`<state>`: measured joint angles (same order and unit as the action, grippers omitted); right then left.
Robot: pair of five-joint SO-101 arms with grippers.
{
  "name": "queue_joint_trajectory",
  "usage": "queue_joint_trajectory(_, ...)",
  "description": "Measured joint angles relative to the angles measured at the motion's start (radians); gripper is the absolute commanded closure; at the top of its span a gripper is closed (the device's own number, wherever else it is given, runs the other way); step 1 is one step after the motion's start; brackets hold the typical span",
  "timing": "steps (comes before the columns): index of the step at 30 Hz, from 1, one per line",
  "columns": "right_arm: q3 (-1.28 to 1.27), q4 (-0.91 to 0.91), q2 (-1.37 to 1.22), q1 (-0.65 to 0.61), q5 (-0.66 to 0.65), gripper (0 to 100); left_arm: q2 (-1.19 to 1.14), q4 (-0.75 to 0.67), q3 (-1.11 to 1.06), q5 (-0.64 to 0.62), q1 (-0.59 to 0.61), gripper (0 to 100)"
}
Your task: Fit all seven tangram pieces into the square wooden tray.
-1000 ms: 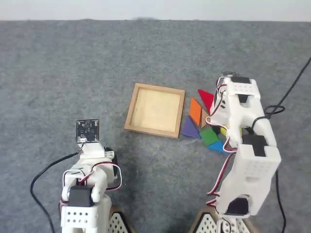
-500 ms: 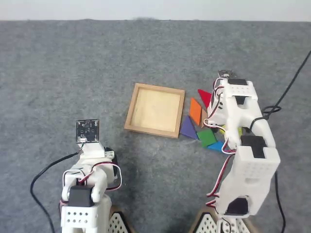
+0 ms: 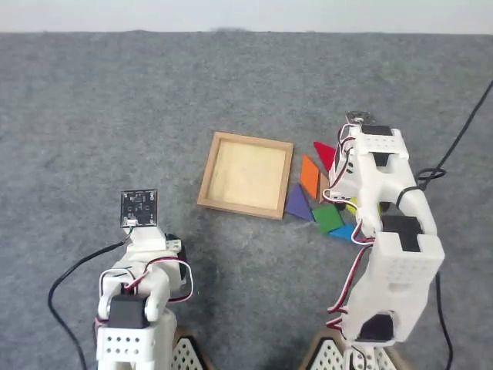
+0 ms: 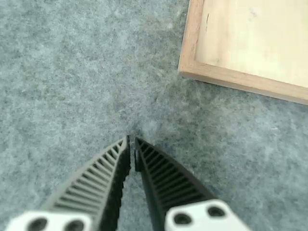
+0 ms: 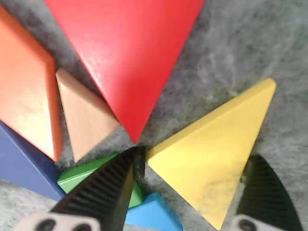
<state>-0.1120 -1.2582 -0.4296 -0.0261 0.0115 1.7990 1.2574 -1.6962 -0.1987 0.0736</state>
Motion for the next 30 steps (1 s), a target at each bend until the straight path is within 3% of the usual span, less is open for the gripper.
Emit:
queue_joint_trajectory(11,0.0,0.0,0.006,0.003,0.0,74.7,0.0,0.0,0.0,0.0,0.0,99)
queue_joint_trajectory(20,-0.109,0.006,0.196,-0.008,0.0,74.7,0.0,0.0,0.0,0.0,0.0,99)
queue_joint_trajectory(30,-0.23,0.04,0.468,-0.236,0.014,74.9,0.0,0.0,0.0,0.0,0.0,99)
